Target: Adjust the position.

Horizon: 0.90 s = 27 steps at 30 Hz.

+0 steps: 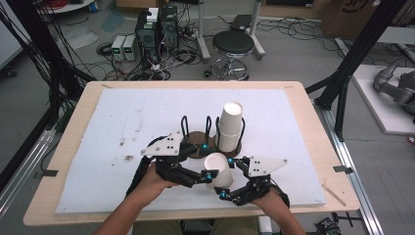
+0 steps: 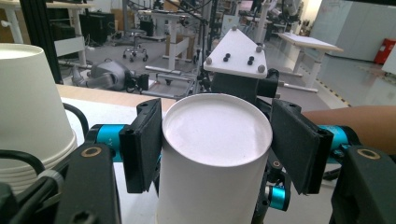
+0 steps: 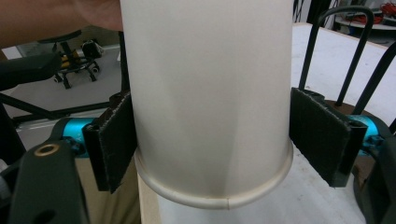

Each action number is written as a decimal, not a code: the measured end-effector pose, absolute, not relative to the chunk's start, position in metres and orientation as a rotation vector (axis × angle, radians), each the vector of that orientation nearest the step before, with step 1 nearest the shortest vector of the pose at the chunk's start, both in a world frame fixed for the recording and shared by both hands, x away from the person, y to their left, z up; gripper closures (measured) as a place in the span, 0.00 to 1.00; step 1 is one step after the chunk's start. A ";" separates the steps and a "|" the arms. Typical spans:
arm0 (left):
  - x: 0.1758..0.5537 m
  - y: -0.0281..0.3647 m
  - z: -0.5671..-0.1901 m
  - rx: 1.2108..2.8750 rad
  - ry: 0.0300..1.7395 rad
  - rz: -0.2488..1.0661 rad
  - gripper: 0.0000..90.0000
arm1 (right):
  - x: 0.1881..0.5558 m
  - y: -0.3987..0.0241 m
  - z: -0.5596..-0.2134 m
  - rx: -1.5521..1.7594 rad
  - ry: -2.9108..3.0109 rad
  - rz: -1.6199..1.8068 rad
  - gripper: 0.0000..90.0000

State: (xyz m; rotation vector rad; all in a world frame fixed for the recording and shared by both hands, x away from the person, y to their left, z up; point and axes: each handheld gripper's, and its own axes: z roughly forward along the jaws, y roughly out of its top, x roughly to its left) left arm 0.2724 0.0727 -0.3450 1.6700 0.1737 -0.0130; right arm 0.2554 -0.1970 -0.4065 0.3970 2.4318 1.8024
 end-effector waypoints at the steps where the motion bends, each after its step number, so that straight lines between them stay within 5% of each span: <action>1: 0.272 0.073 -0.345 1.666 0.173 -0.012 0.40 | 0.256 -0.198 -0.406 0.396 2.432 1.806 0.23; 27: 0.273 0.087 -0.352 1.693 0.192 -0.001 0.40 | 0.256 -0.199 -0.404 0.328 2.478 1.720 0.41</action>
